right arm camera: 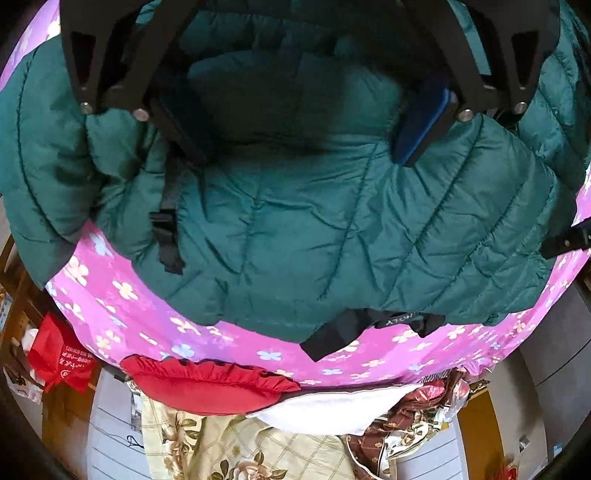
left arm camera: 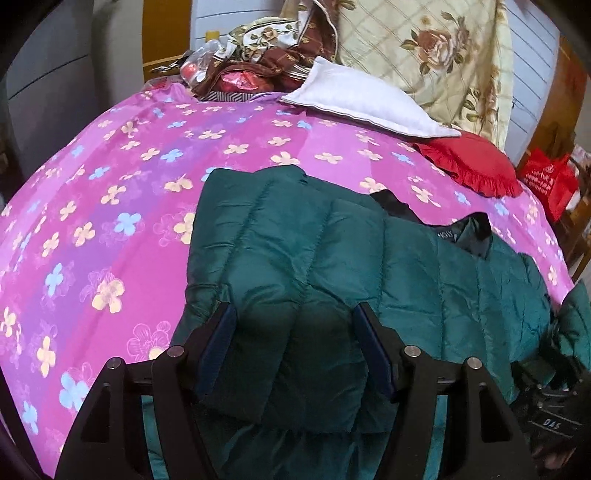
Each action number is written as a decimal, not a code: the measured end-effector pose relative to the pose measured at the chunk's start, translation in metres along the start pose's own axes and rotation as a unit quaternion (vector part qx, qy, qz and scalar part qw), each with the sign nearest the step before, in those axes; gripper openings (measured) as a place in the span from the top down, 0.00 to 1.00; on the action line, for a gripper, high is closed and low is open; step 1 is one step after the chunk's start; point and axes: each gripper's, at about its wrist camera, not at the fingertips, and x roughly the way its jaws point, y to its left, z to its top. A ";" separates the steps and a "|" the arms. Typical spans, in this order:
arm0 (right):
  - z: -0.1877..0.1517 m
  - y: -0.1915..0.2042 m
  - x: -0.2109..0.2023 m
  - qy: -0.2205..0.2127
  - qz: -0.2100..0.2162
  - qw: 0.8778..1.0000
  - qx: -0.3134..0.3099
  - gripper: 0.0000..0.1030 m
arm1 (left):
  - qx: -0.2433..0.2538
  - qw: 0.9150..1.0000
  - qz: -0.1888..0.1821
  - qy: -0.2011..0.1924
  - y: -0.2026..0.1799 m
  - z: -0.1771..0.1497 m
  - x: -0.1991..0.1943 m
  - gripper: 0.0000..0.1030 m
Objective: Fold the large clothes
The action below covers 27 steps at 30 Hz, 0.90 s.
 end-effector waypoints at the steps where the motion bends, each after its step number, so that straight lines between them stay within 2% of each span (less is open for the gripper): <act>1: -0.001 0.000 -0.002 -0.002 0.000 1.000 0.002 0.01 | 0.000 1.000 0.000 0.001 0.000 0.000 0.001 0.58; 6: -0.007 0.002 -0.019 -0.018 -0.009 1.000 0.015 0.01 | 0.007 1.000 0.006 0.001 -0.001 -0.004 0.007 0.58; 12: -0.006 0.005 -0.005 0.015 -0.022 1.000 0.007 0.01 | 0.013 1.000 0.012 0.006 -0.005 -0.007 0.003 0.58; 15: -0.005 0.006 -0.021 0.008 -0.019 1.000 0.010 0.01 | 0.003 1.000 -0.005 0.005 -0.004 -0.007 -0.012 0.58; 18: -0.008 0.005 -0.044 -0.019 -0.014 1.000 0.017 0.01 | 0.001 1.000 -0.012 -0.009 -0.008 -0.008 -0.032 0.58; 27: -0.016 0.001 -0.090 -0.042 -0.011 0.999 0.022 0.01 | 0.034 0.997 -0.045 -0.046 -0.045 -0.014 -0.085 0.58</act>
